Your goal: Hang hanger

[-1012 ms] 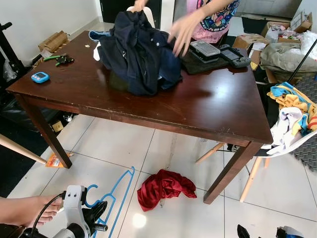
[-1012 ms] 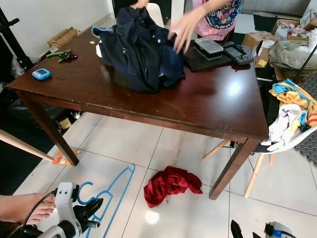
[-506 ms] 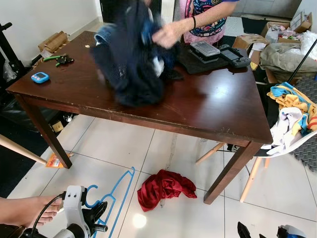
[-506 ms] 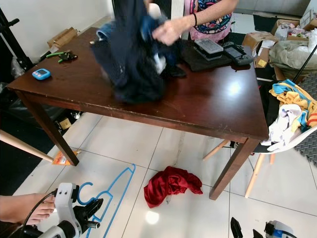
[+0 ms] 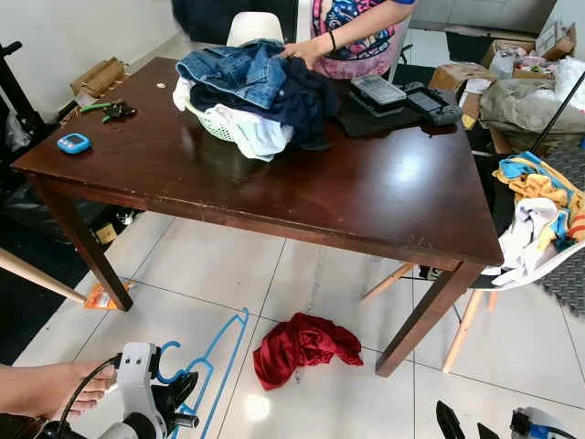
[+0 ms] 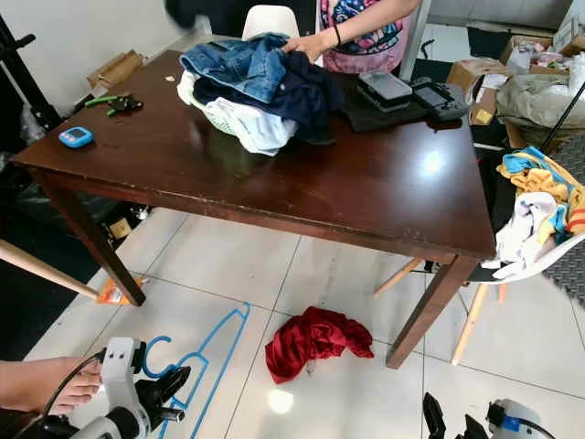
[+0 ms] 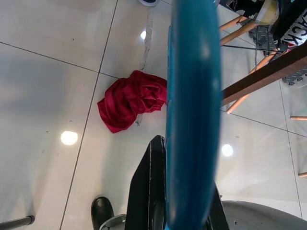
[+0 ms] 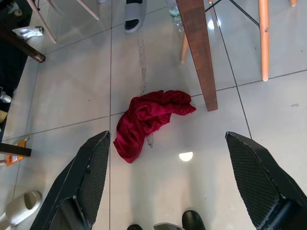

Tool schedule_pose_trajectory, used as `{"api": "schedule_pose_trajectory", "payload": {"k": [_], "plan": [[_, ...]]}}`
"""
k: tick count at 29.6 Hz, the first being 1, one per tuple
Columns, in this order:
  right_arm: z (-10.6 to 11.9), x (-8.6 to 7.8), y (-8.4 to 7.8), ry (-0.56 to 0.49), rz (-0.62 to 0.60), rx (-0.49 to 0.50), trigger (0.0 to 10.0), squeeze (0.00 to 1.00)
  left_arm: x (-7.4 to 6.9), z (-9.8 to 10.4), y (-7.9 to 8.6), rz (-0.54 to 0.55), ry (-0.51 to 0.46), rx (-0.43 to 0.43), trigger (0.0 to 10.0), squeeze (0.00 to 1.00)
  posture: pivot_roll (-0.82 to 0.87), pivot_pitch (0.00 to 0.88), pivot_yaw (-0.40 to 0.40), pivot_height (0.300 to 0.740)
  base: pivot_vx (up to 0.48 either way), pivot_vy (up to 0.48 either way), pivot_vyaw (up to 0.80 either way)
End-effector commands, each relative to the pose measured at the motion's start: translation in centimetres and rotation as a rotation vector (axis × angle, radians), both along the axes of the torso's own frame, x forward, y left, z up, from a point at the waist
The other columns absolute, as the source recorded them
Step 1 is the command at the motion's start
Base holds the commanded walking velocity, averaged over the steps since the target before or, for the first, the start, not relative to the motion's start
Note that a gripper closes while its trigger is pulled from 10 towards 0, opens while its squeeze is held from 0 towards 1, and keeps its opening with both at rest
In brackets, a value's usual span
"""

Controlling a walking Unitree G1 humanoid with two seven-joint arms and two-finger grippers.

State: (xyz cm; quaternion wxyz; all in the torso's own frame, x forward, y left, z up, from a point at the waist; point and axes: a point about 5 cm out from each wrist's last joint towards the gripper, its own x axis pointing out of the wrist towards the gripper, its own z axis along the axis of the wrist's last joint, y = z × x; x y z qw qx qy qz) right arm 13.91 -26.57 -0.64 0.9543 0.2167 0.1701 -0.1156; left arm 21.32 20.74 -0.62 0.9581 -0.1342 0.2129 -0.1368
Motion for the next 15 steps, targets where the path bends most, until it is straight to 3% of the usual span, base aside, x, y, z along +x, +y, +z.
{"api": "schedule_pose_trajectory", "payload": {"k": [1, 15], "plan": [[-0.24, -0.51, 0.15, 0.021, -0.013, 0.016, 10.0, 0.00, -0.73, -0.63, 0.37, 0.003, 0.036, 0.002, 10.0, 0.00, 0.03, 0.147, -0.017, 0.740, 0.000, 0.000, 0.00], [0.21, -0.49, 0.59, 0.026, -0.017, 0.021, 10.0, 0.00, -0.70, -0.58, 0.45, 0.004, 0.035, 0.002, 10.0, 0.00, 0.03, 0.157, -0.016, 0.740, 0.000, 0.000, 0.00]]}}
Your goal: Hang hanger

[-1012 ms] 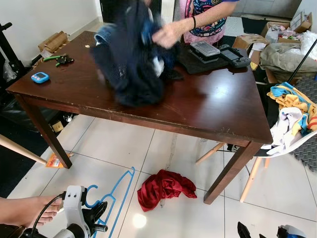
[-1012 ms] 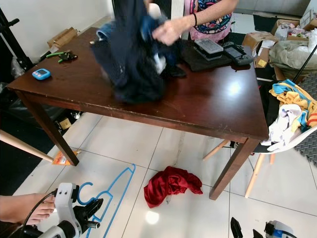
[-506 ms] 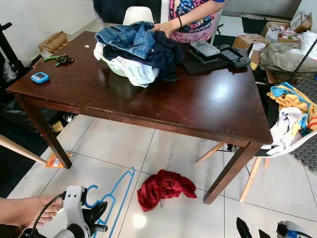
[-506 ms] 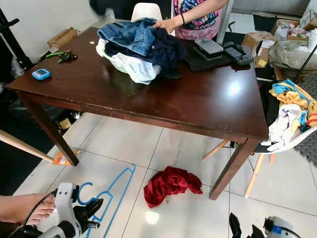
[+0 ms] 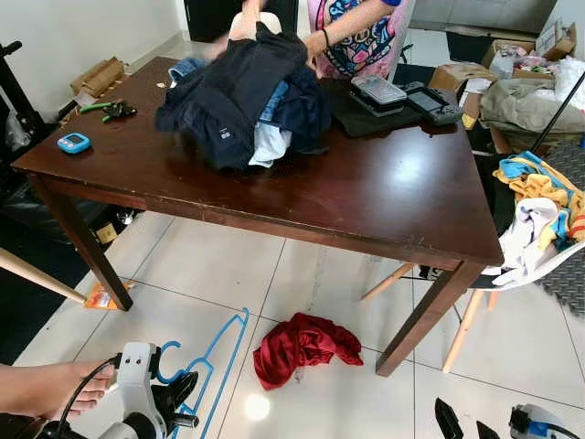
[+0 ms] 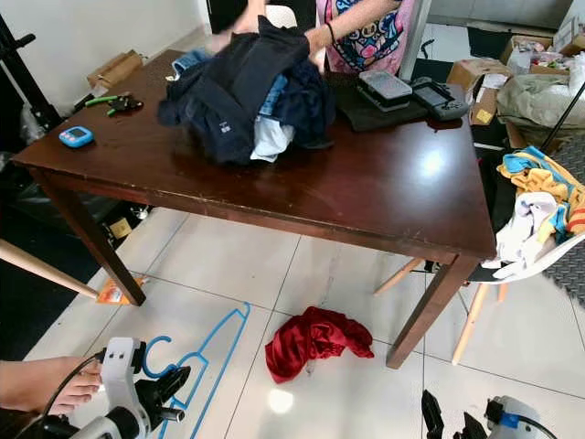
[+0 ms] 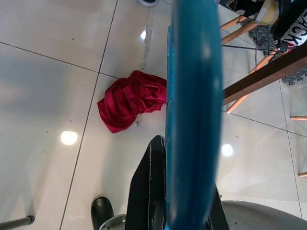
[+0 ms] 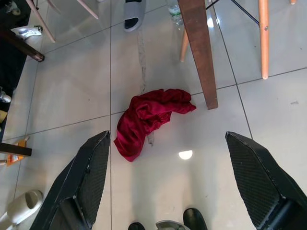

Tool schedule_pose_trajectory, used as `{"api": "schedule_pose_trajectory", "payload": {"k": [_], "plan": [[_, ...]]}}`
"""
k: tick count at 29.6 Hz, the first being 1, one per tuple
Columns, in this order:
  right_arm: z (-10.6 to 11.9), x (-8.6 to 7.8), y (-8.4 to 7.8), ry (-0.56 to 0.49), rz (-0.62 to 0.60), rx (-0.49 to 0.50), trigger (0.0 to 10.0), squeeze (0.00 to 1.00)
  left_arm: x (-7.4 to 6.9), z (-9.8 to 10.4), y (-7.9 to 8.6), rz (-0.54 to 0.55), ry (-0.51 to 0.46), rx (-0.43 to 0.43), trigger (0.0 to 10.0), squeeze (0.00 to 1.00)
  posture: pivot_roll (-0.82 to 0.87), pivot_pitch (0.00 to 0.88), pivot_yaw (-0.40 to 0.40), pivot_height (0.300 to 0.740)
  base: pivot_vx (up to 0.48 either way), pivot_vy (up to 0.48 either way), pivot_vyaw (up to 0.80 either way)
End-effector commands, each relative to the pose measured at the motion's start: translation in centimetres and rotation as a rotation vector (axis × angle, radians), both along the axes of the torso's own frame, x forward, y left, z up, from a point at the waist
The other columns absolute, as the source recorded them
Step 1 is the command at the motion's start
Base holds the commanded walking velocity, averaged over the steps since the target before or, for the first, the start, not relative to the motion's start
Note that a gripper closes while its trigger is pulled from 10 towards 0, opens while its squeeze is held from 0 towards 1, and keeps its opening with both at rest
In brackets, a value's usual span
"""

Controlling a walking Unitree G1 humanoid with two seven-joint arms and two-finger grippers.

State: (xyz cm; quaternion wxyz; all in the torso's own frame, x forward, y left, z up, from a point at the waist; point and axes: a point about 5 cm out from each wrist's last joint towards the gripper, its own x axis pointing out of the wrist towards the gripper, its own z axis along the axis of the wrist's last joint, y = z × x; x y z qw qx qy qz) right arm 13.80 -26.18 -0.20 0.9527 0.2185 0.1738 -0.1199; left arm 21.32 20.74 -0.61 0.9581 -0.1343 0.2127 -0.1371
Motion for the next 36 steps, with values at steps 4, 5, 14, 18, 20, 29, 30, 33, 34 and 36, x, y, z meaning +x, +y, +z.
{"api": "schedule_pose_trajectory", "payload": {"k": [4, 5, 14, 18, 20, 29, 30, 33, 34, 36], "plan": [[-0.1, -0.4, 0.2, 0.019, -0.011, 0.018, 10.0, 0.00, -0.7, -0.6, 0.4, 0.005, 0.035, 0.002, 10.0, 0.00, 0.03, 0.160, -0.016, 0.740, 0.000, 0.000, 0.00], [-0.1, -0.4, 0.3, 0.022, -0.011, 0.018, 10.0, 0.00, -0.7, -0.6, 0.4, 0.005, 0.034, 0.002, 10.0, 0.00, 0.03, 0.160, -0.016, 0.740, 0.000, 0.000, 0.00], [-0.1, -0.4, 0.2, 0.028, -0.012, 0.022, 10.0, 0.00, -0.6, -0.5, 0.4, 0.002, 0.033, 0.003, 10.0, 0.00, 0.03, 0.162, -0.016, 0.740, 0.000, 0.000, 0.00], [-0.4, -0.5, 0.0, 0.034, -0.009, 0.031, 10.0, 0.00, -0.6, -0.5, 0.4, 0.003, 0.033, 0.003, 10.0, 0.00, 0.03, 0.160, -0.017, 0.740, 0.000, 0.000, 0.00], [-0.5, -0.5, 0.0, 0.036, -0.007, 0.036, 10.0, 0.00, -0.6, -0.5, 0.4, 0.004, 0.033, 0.003, 10.0, 0.00, 0.03, 0.160, -0.017, 0.740, 0.000, 0.000, 0.00], [-0.8, 0.1, -0.2, 0.047, 0.026, -0.013, 10.0, 0.00, -0.4, -0.3, 0.9, 0.038, 0.012, 0.048, 10.0, 0.00, 0.03, 0.134, -0.016, 0.740, 0.000, 0.000, 0.00], [-0.8, 0.1, -0.2, 0.047, 0.026, -0.013, 10.0, 0.00, -0.4, -0.3, 0.9, 0.038, 0.012, 0.048, 10.0, 0.00, 0.03, 0.134, -0.016, 0.740, 0.000, 0.000, 0.00], [0.5, 1.9, -1.3, 0.001, 0.013, -0.043, 10.0, 0.00, 0.5, 0.7, 1.4, 0.053, -0.055, 0.175, 10.0, 0.00, 0.04, 0.132, -0.015, 0.740, 0.000, 0.000, 0.00], [2.0, 3.3, -1.8, -0.068, 0.021, -0.040, 10.0, 0.00, 1.4, 1.8, 1.8, 0.078, -0.092, 0.202, 10.0, 0.00, 0.05, 0.125, -0.019, 0.740, 0.000, 0.000, 0.00], [3.1, 4.3, -2.1, -0.117, 0.030, -0.037, 10.0, 0.00, 2.0, 2.5, 2.0, 0.096, -0.116, 0.214, 10.0, 0.00, 0.05, 0.124, -0.019, 0.740, 0.000, 0.000, 0.00]]}}
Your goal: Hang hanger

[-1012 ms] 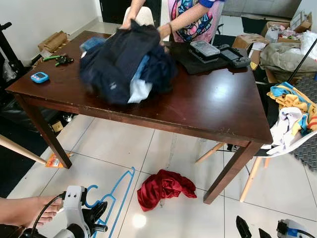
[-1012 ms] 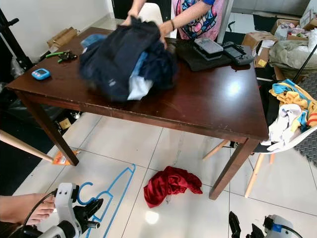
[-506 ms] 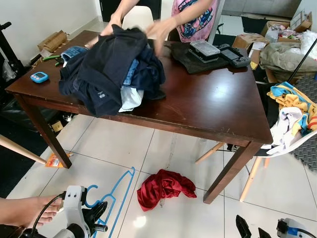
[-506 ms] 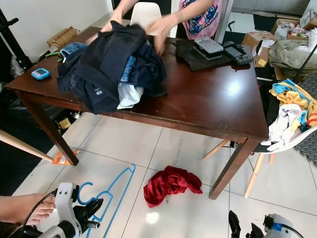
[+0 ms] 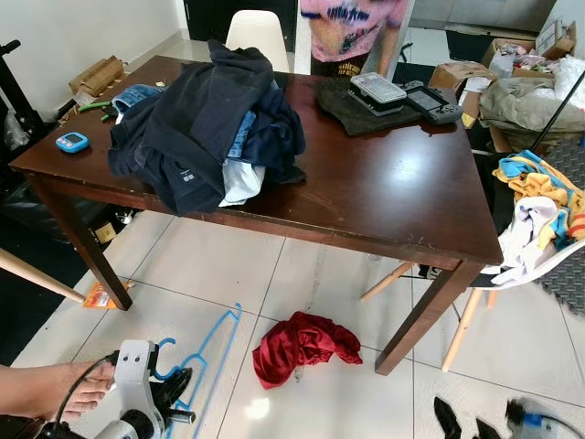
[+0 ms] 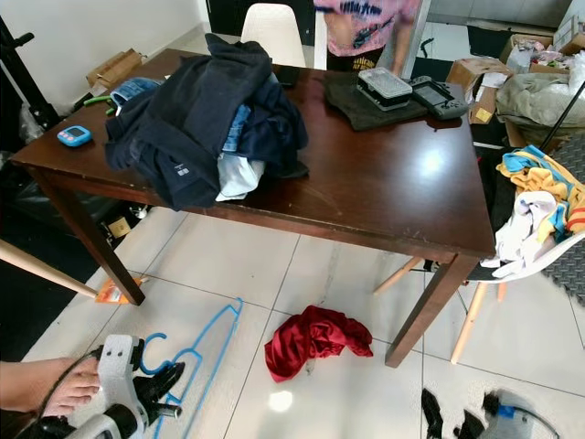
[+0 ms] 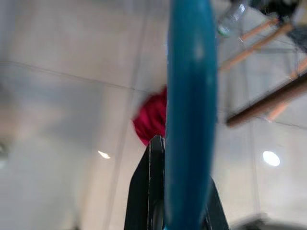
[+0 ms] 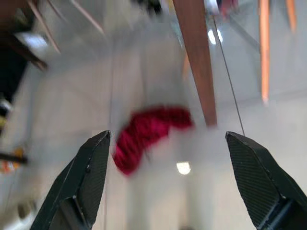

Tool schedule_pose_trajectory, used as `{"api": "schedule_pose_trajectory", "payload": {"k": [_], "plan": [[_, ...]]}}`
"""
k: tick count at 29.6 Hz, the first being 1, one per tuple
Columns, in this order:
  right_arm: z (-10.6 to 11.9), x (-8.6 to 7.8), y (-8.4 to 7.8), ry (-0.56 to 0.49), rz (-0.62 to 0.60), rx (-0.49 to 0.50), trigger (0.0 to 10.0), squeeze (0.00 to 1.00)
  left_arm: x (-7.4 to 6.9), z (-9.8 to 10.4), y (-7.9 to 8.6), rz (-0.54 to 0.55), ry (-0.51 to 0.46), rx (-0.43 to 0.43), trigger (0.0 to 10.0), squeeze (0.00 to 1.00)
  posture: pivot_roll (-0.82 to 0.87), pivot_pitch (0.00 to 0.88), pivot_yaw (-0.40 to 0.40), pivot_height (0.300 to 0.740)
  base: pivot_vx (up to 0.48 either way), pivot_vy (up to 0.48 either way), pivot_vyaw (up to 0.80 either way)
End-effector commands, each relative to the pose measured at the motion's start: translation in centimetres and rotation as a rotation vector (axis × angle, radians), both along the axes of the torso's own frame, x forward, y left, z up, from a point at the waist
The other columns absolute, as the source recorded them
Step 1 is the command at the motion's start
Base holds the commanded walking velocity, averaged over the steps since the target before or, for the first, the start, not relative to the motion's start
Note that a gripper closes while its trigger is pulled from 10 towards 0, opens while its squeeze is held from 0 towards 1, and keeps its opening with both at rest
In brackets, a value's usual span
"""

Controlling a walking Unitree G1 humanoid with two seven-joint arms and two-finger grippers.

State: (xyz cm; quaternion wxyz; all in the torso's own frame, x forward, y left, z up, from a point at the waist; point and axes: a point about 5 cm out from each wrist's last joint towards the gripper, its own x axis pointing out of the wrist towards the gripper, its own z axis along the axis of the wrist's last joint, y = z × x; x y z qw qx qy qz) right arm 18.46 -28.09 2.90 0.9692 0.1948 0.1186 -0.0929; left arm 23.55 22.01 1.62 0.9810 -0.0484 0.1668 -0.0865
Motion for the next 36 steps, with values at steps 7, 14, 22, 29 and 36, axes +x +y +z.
{"api": "schedule_pose_trajectory", "payload": {"k": [7, 14, 22, 29, 36], "plan": [[12.1, 4.8, 2.7, -0.407, 0.547, 0.009, 10.0, 0.00, 5.5, 10.5, 0.0, -0.010, -0.351, 0.110, 10.0, 0.00, 0.07, 0.102, -0.029, 0.740, 0.000, 0.000, 0.00], [16.3, 4.2, 4.6, -0.532, 0.812, -0.015, 10.0, 0.00, 6.2, 13.8, -3.0, -0.124, -0.447, 0.100, 10.0, 0.00, 0.07, 0.107, -0.028, 0.740, 0.000, 0.000, 0.00], [18.9, 4.1, 6.2, -0.593, 0.899, -0.055, 10.0, 0.00, 4.8, 15.5, -7.7, -0.485, -0.443, 0.016, 10.0, 0.00, 0.06, 0.114, -0.026, 0.740, 0.000, 0.000, 0.00], [16.3, 4.4, 6.5, -0.328, 0.973, -0.283, 10.0, 0.00, 3.3, 15.2, -8.2, -0.705, -0.342, 0.158, 10.0, 0.00, 0.06, 0.120, -0.019, 0.740, 0.000, 0.000, 0.00], [17.1, 6.1, 6.0, -0.382, 0.814, -0.277, 10.0, 0.00, 3.7, 16.0, -8.5, -0.662, -0.370, 0.150, 10.0, 0.00, 0.07, 0.123, -0.018, 0.740, 0.000, 0.000, 0.00]]}}
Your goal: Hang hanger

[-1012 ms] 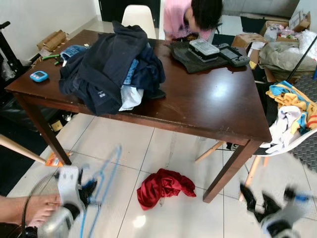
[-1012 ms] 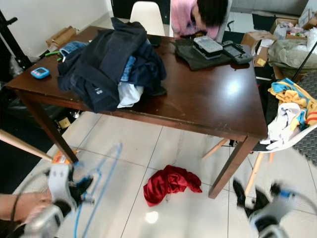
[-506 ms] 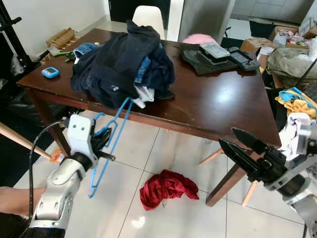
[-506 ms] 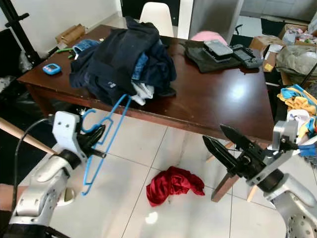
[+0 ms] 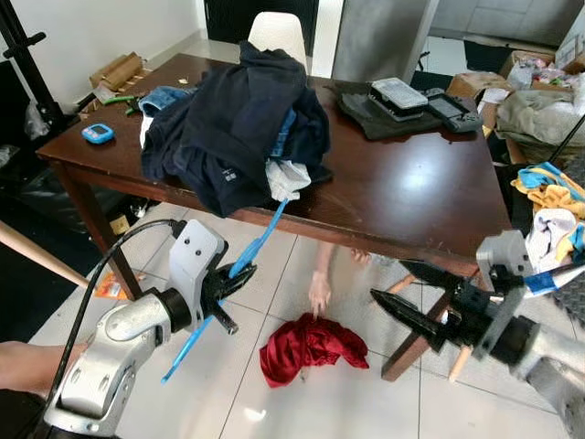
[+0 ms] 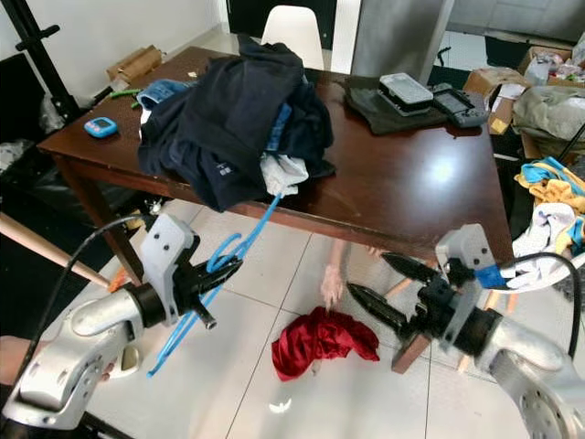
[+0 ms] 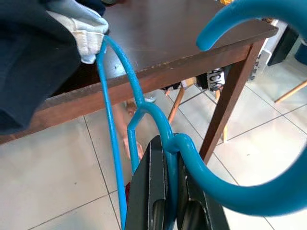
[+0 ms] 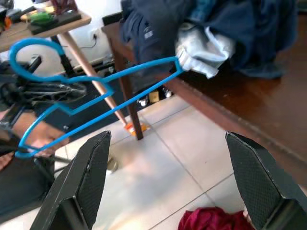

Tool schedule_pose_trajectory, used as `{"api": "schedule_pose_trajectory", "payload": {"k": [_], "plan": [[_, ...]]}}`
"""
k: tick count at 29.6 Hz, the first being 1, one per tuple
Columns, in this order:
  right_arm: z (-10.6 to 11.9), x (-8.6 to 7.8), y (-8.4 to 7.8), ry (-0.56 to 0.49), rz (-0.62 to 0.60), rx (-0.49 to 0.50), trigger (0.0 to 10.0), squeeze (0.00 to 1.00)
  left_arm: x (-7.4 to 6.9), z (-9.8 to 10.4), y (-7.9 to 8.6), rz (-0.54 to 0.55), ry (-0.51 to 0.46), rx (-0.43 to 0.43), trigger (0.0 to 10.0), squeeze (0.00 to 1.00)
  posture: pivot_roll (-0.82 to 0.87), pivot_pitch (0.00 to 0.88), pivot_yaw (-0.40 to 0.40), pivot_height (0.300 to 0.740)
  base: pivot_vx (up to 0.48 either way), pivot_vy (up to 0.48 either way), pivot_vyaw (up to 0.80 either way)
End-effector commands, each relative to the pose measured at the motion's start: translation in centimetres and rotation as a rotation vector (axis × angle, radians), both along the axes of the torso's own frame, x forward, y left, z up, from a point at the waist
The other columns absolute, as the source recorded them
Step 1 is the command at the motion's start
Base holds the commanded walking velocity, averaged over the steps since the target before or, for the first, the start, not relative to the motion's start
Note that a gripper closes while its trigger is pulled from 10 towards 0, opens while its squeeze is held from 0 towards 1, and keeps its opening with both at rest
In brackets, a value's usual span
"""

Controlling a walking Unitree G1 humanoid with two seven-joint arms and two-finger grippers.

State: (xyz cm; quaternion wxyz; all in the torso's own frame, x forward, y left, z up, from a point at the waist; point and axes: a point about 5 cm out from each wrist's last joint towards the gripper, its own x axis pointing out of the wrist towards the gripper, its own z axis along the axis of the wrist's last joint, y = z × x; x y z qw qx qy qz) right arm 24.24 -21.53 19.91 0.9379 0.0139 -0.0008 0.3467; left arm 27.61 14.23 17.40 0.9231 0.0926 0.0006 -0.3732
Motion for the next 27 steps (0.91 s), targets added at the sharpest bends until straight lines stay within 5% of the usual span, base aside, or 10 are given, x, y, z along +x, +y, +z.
{"api": "schedule_pose_trajectory", "payload": {"k": [1, 6, 9, 14, 19, 23, 27], "plan": [[0.3, 0.8, -0.7, -0.026, -0.105, 0.019, 10.0, 0.00, -0.7, 0.6, -1.2, -0.076, 0.004, -0.009, 10.0, 0.00, 0.07, 0.123, -0.017, 0.740, 0.000, 0.000, 0.00], [0.3, 1.4, -1.1, -0.027, -0.167, 0.020, 10.0, 0.00, -1.5, 0.6, -2.1, -0.156, 0.027, 0.027, 10.0, 0.00, 0.07, 0.122, -0.017, 0.740, 0.000, 0.000, 0.00], [-0.2, 1.2, -0.9, 0.000, -0.136, -0.012, 10.0, 0.00, -1.0, -0.7, -1.0, -0.063, 0.077, 0.105, 10.0, 0.00, 0.07, 0.124, -0.016, 0.740, 0.000, 0.000, 0.00], [-1.0, 0.5, -1.1, 0.048, -0.100, -0.072, 10.0, 0.00, -1.0, -1.7, 0.8, 0.001, 0.240, 0.080, 10.0, 0.00, 0.07, 0.128, -0.019, 0.740, 0.000, 0.000, 0.00], [-1.0, 0.5, -1.5, 0.055, -0.108, -0.086, 10.0, 0.00, -2.8, -2.8, 1.9, -0.104, 0.386, 0.177, 10.0, 0.00, 0.07, 0.128, -0.020, 0.740, 0.000, 0.000, 0.00], [-1.0, 0.7, -2.0, 0.056, -0.126, -0.105, 10.0, 0.00, -5.6, -3.5, 3.3, -0.229, 0.524, 0.293, 10.0, 0.00, 0.08, 0.129, -0.022, 0.740, 0.000, 0.000, 0.00], [-1.1, 0.6, -1.8, 0.067, -0.110, -0.122, 10.0, 0.00, -5.7, -3.2, 4.1, -0.214, 0.550, 0.358, 10.0, 0.00, 0.08, 0.125, -0.023, 0.740, 0.000, 0.000, 0.00]]}}
